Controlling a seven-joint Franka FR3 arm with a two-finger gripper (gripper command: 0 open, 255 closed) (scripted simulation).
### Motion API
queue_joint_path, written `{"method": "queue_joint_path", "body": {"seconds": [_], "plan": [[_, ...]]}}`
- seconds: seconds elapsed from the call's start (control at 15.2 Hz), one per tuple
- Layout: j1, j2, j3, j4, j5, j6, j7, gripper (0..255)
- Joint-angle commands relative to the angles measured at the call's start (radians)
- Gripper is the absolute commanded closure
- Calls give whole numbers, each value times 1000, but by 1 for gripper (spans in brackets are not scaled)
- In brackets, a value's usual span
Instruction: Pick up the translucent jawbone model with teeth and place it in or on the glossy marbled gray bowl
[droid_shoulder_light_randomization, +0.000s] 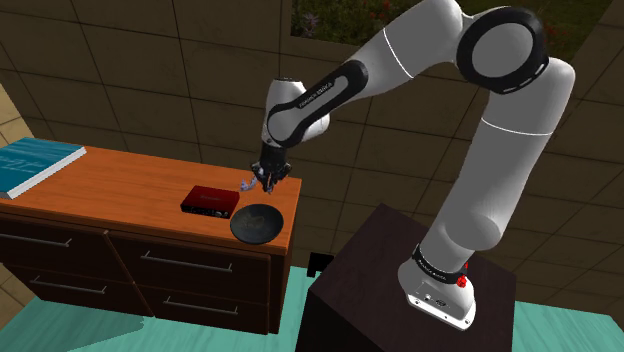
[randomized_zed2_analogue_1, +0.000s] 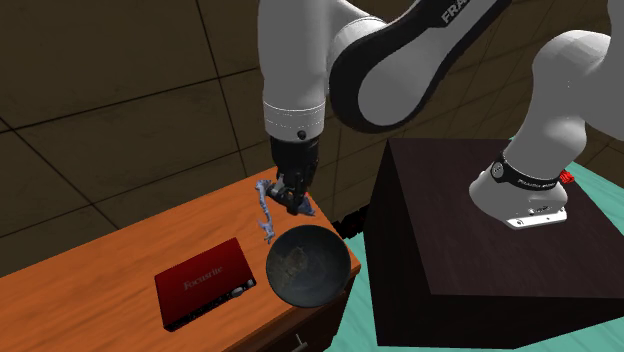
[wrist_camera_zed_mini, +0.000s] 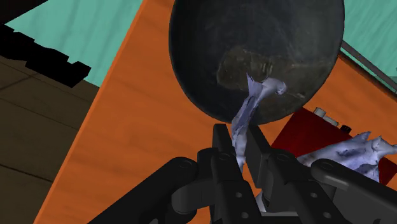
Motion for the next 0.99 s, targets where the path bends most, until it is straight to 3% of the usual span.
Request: {"method": "queue_joint_path", "body": {"seconds": [0.0, 0.33, 0.92], "plan": [[26, -27, 20, -38, 2, 17, 44, 255], [93, -110, 82, -150, 21, 64, 155, 255], [97, -1, 82, -169, 13, 190, 148, 255]]}}
